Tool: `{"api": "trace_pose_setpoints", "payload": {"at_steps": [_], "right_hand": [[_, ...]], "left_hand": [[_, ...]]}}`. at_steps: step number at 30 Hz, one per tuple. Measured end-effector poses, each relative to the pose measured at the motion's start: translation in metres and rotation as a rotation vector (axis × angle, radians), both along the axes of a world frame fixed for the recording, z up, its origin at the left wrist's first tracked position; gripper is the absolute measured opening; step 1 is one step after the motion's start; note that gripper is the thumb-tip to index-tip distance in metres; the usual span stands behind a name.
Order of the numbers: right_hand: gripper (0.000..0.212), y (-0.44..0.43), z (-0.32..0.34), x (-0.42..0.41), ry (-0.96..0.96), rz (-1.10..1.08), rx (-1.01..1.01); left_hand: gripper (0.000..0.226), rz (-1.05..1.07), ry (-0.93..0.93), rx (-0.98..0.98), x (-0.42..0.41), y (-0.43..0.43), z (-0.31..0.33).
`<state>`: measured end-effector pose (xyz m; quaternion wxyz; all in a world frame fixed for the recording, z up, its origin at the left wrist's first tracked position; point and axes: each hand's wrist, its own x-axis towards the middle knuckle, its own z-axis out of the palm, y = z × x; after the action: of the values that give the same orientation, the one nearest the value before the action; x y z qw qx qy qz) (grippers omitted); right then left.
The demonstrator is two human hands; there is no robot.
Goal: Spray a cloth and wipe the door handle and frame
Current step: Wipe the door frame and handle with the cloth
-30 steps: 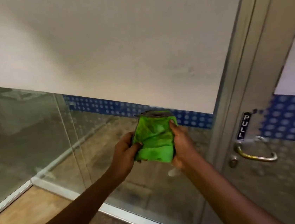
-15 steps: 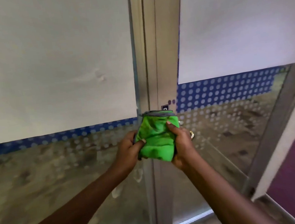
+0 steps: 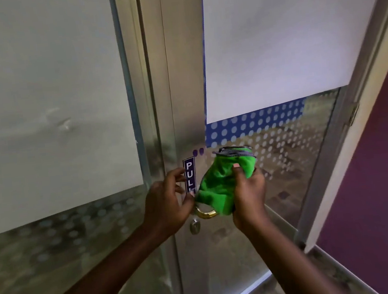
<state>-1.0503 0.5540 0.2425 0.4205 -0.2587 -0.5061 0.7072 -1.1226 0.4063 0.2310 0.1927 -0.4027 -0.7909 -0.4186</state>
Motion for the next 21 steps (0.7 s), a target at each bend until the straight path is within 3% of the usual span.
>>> {"api": "trace_pose_setpoints", "payload": {"at_steps": [3,6,11,16,21], "right_hand": [[0.028,0.013,0.001,-0.020,-0.051,-0.096,0.140],[0.038,0.019,0.000,-0.035,-0.048,-0.158,0.273],[0.049,0.015,-0.014,-0.060,0.002,-0.208,0.410],[0.057,0.000,-0.028,-0.080,0.058,-0.241,0.516],[0.080,-0.009,-0.034,-0.102,0.107,-0.198,0.590]], "left_hand": [[0.052,0.154,0.410,-0.142,-0.019,0.011,0.006],[0.047,0.217,0.639,-0.217,-0.036,0.024,0.002],[0.049,0.386,0.695,-0.351,-0.053,0.040,-0.008],[0.056,0.483,0.819,-0.349,-0.055,0.041,-0.013],[0.059,0.494,0.840,-0.330,-0.063,0.037,-0.010]]}}
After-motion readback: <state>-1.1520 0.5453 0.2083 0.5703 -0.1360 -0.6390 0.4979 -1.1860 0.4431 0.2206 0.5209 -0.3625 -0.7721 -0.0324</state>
